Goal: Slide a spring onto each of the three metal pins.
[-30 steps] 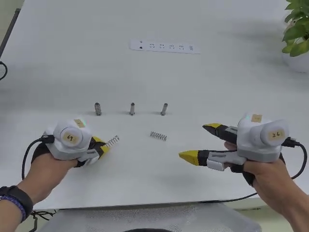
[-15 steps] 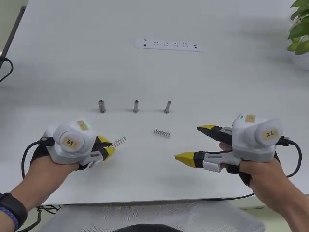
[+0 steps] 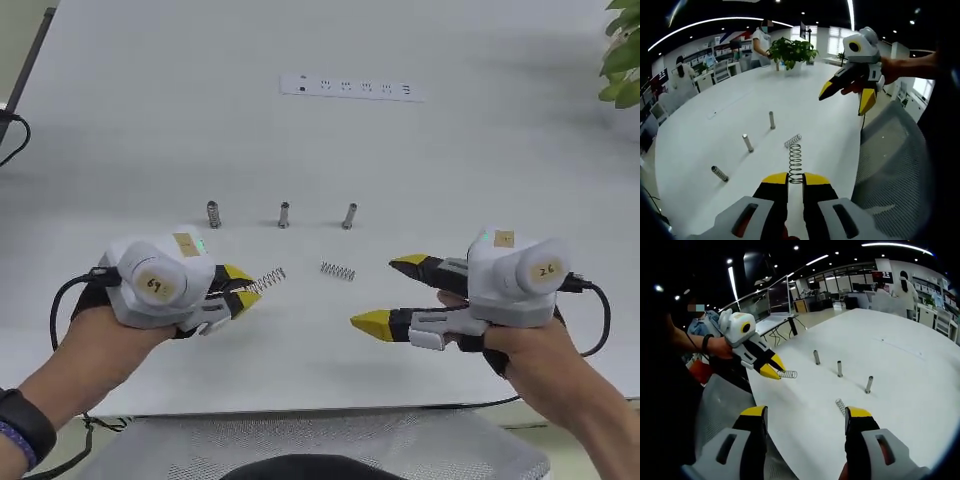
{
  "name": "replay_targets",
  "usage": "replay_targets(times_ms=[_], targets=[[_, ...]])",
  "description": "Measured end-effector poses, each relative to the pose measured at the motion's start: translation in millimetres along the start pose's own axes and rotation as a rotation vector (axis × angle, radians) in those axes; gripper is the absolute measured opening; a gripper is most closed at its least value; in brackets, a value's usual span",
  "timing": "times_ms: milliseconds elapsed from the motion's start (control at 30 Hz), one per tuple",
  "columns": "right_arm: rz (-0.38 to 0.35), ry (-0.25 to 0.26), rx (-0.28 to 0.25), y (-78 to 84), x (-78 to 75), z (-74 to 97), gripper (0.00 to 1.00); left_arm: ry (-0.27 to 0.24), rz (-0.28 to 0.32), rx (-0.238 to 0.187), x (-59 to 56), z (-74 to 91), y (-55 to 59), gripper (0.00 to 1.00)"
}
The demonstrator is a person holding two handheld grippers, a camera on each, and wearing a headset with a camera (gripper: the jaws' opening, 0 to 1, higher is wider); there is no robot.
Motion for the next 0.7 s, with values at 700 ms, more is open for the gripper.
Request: replay_targets(times_ms=[700], targets=[[0.062,-0.109,-0.01,-10.9,15.6,-14.6,0.46,0.078,-0.12,-0.052,-33.0,1.9,-36.8,0.03]])
Point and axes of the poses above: the centre of the closed fingertips' face, and the gripper's own axes: z roughly backward along the fingers, x roughly to its left, y roughly out of its underside, the point moved 6 cm from there along z, roughly backward along the fingers, and after that the axes turned 9 degrees about x, right-handed, at the moved point
